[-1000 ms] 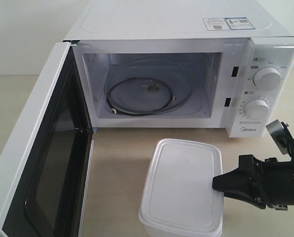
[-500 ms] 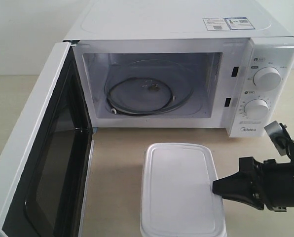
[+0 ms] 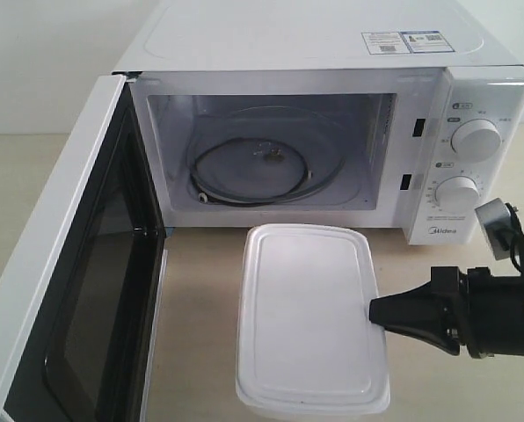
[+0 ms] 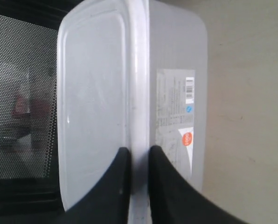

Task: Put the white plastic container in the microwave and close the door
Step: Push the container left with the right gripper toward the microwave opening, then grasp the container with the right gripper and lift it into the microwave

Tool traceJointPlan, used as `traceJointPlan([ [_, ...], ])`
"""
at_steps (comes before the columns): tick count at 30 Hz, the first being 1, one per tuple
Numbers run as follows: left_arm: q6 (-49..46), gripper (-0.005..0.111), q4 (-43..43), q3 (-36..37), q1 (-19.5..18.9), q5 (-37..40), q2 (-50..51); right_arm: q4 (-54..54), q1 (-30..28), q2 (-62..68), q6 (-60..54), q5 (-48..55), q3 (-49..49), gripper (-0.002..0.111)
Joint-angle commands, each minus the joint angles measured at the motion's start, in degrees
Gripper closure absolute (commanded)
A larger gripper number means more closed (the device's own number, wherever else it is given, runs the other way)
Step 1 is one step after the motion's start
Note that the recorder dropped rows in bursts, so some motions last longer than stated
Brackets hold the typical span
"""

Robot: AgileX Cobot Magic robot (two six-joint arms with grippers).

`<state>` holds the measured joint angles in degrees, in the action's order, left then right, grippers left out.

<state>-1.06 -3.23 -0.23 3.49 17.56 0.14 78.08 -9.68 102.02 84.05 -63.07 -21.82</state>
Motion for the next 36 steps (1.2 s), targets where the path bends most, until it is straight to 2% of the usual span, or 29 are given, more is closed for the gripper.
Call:
traceJointPlan([
  [1, 0.2, 0.102, -0.5, 0.2, -0.1, -0.3, -0.1, -8.0, 0.7, -0.2, -4.8, -6.1, 2.5, 0.109],
  [5, 0.2, 0.102, -0.5, 0.2, -0.1, -0.3, -0.1, -21.1, 5.0, -0.2, -12.0, -6.9, 6.3, 0.109],
  [9, 0.2, 0.102, -0.5, 0.2, -0.1, -0.3, -0.1, -37.6, 13.5, -0.2, -14.3, -6.9, 9.1, 0.109],
  [11, 0.2, 0.102, -0.5, 0.2, -0.1, -0.3, -0.1, -45.2, 19.0, -0.2, -14.3, -6.9, 9.1, 0.109],
  [16, 0.2, 0.102, -0.5, 0.2, -0.1, -0.3, -0.1, -82.7, 41.2, -0.2, -15.4, -6.9, 8.4, 0.109],
  [18, 0.2, 0.102, -0.5, 0.2, -0.1, -0.3, -0.1, -90.6, 45.6, -0.2, -15.7, -6.7, 4.9, 0.109],
  [22, 0.2, 0.102, -0.5, 0.2, -0.1, -0.3, -0.1, -97.8, 47.0, -0.2, -19.3, 8.2, -6.6, 0.109],
  [27, 0.2, 0.102, -0.5, 0.2, -0.1, -0.1, -0.1, -108.6, 46.9, -0.2, -27.0, 17.2, -17.6, 0.109],
  [32, 0.2, 0.102, -0.5, 0.2, -0.1, -0.1, -0.1, -119.5, 46.9, 0.4, -37.0, 22.9, -24.6, 0.109],
  [36, 0.2, 0.102, -0.5, 0.2, -0.1, -0.1, -0.1, -124.0, 46.9, 2.2, -37.0, 25.5, -29.2, 0.109],
])
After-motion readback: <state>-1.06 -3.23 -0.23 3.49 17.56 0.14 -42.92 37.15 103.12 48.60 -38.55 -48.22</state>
